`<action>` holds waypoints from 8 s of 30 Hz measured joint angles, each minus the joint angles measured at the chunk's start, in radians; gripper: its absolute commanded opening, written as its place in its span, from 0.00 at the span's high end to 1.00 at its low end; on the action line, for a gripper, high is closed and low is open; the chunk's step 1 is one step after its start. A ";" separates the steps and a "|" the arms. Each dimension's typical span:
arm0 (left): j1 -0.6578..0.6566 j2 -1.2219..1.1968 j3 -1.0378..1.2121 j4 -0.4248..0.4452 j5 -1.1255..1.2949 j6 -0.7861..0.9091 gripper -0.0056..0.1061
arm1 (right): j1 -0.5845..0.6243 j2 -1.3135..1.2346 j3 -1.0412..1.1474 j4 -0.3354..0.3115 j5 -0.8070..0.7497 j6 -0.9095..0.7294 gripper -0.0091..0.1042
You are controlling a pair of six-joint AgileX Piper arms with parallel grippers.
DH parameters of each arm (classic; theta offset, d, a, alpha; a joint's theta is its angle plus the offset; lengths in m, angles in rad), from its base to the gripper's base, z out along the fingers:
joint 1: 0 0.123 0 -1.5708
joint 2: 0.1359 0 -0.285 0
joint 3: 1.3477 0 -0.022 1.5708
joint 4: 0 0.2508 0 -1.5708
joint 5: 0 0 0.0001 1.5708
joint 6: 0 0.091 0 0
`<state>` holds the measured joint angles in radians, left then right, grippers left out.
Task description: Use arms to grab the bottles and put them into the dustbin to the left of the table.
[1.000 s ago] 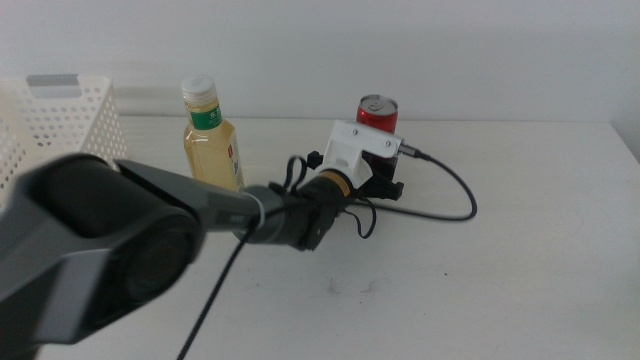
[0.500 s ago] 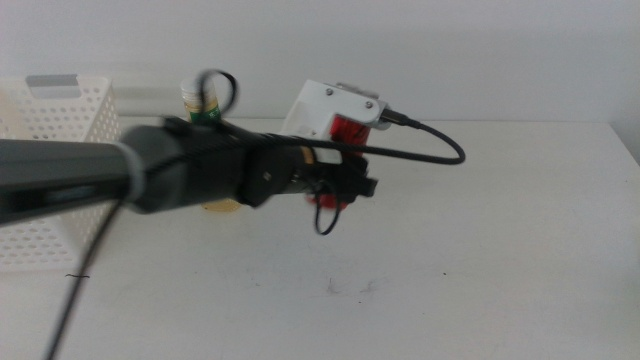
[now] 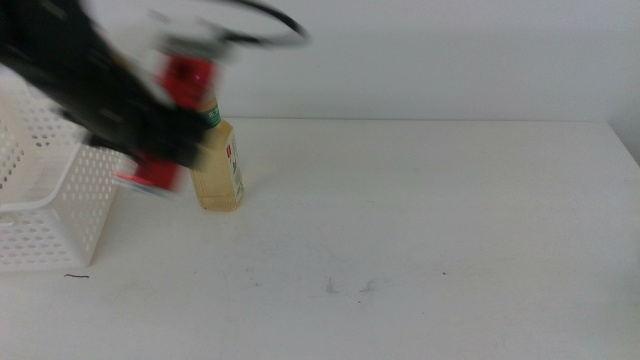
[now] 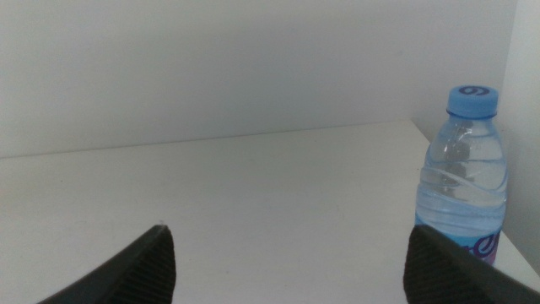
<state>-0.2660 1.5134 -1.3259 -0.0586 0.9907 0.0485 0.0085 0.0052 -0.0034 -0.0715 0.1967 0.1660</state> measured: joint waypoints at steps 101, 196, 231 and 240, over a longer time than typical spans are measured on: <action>-0.240 -0.245 0.937 -0.561 -1.538 0.213 0.11 | 0.000 0.000 0.000 0.000 0.000 0.000 0.22; 0.535 0.263 -0.187 -0.002 -0.015 0.212 0.95 | 0.000 0.000 0.000 0.000 0.000 0.000 0.22; 0.178 -0.294 -0.250 -0.470 0.221 0.429 0.11 | 0.000 0.000 0.000 0.000 0.000 0.000 0.22; 0.066 -0.397 -0.324 -0.581 0.229 0.494 0.11 | 0.000 0.000 0.000 0.000 0.000 0.000 0.22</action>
<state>-0.2003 1.1167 -1.6499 -0.6393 1.2201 0.5429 0.0085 0.0052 -0.0034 -0.0715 0.1967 0.1660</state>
